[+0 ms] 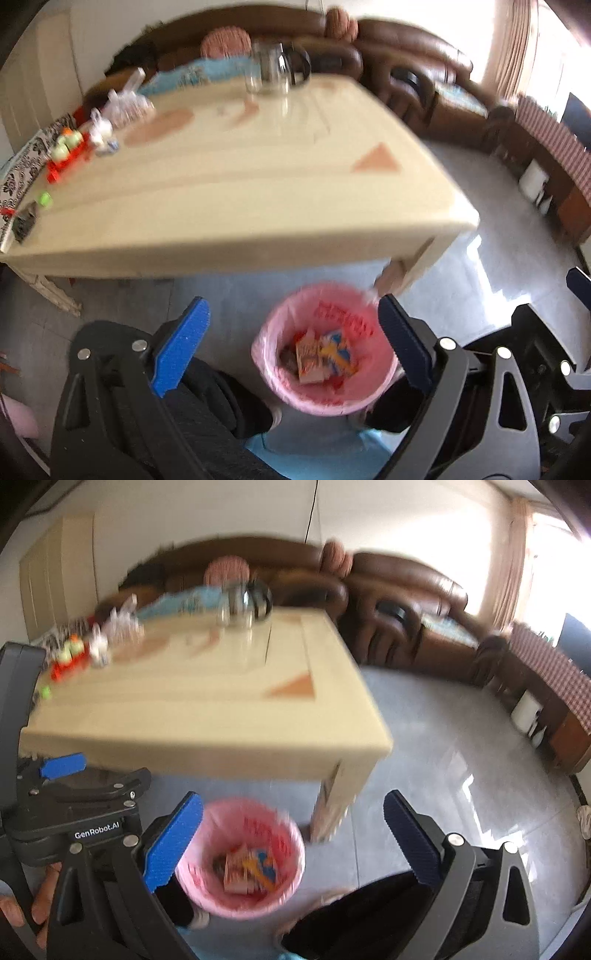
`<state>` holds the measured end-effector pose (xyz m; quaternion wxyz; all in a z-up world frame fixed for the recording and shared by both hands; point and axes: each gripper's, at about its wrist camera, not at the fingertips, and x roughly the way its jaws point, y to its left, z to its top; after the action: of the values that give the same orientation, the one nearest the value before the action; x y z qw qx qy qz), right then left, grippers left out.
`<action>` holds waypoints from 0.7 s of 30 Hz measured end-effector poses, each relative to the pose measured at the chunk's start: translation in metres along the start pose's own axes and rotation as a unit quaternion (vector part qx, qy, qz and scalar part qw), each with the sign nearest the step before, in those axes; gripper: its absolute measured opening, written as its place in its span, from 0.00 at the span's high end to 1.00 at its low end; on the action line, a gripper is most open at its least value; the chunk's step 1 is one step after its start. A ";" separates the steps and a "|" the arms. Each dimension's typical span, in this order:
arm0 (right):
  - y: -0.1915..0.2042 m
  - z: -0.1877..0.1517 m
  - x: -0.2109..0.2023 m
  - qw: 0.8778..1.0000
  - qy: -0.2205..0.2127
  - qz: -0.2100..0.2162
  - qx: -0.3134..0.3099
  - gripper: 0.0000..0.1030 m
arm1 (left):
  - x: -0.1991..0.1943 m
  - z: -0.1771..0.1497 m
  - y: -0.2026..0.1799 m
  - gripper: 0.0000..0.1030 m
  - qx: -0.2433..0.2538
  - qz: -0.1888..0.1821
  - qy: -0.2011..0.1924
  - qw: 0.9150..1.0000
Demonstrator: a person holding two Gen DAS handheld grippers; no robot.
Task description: Collect trash
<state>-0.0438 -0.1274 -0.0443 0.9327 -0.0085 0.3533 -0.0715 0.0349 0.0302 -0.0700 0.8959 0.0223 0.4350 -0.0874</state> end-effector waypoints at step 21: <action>-0.009 0.030 -0.140 0.986 -0.157 -0.042 0.040 0.07 | -0.141 0.013 -0.027 0.06 0.008 0.019 -0.161 0.987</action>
<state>-0.1291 -0.1181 0.0712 0.9724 0.0029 0.1983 -0.1229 -0.0450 0.0216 0.0498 0.9555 0.0236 0.2840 -0.0764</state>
